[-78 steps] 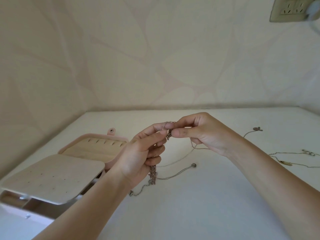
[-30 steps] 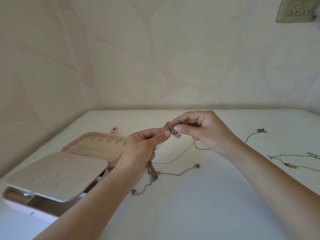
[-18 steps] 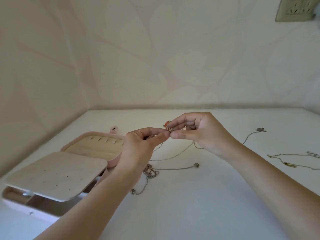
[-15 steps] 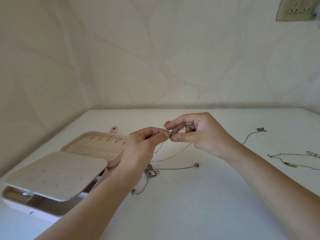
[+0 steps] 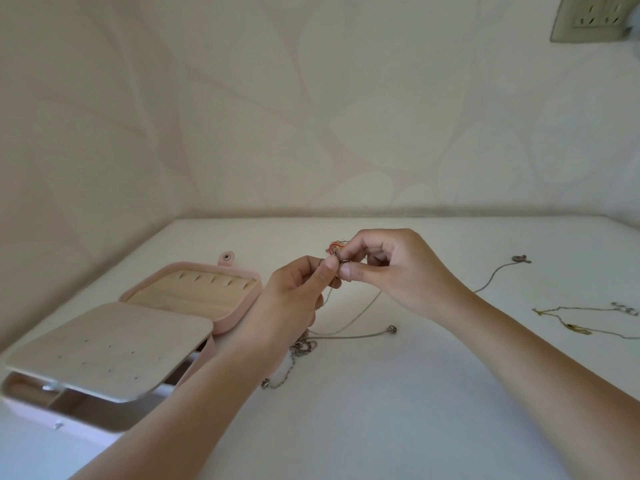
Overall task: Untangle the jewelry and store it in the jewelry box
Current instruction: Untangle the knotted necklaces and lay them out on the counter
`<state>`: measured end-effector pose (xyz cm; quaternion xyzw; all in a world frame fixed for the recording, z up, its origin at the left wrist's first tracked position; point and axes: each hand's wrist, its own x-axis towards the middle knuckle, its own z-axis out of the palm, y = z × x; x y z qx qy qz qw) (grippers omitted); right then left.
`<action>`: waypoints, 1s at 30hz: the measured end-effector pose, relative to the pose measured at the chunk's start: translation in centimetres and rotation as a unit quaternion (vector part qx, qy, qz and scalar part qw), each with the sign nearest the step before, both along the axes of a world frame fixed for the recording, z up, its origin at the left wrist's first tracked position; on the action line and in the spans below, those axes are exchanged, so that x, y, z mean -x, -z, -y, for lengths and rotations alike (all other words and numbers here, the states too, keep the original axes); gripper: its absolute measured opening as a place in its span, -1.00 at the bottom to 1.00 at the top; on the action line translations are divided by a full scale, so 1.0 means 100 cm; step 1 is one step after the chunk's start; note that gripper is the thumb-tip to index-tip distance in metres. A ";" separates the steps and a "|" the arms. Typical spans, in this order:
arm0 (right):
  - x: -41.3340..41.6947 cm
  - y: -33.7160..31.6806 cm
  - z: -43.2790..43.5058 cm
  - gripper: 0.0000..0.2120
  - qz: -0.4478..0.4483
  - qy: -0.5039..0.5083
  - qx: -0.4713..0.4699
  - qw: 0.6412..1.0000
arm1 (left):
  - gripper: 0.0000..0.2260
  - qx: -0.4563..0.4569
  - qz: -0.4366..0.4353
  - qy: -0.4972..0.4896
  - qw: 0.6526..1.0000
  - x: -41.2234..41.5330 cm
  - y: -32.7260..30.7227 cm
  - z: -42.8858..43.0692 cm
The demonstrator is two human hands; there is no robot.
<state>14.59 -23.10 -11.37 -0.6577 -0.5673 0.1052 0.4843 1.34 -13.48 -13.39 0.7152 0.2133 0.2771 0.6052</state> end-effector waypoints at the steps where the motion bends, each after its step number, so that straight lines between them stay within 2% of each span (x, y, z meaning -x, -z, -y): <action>1: 0.000 0.000 -0.001 -0.94 -0.004 -0.003 0.002 1.000 | -0.75 0.002 0.008 0.003 1.000 0.000 0.000 0.000; 7: -0.003 0.000 -0.002 -0.87 0.005 0.009 0.035 0.999 | -0.79 0.055 0.016 0.012 0.998 -0.002 0.000 -0.003; 13: -0.002 0.001 -0.003 -0.82 -0.005 0.011 -0.008 1.000 | -0.65 0.039 0.010 -0.034 0.999 0.001 -0.001 -0.008; 19: 0.001 0.003 -0.006 -0.90 -0.005 -0.003 -0.027 1.000 | -0.68 0.028 -0.014 -0.039 0.999 0.002 -0.003 -0.003; 25: 0.002 0.007 -0.005 -0.86 0.043 0.000 -0.001 0.999 | -0.67 0.032 -0.034 -0.047 0.998 0.003 -0.004 -0.001; 30: 0.001 0.006 -0.004 -0.87 -0.041 -0.032 0.017 0.998 | -0.76 0.030 -0.036 -0.052 0.998 0.004 -0.007 -0.001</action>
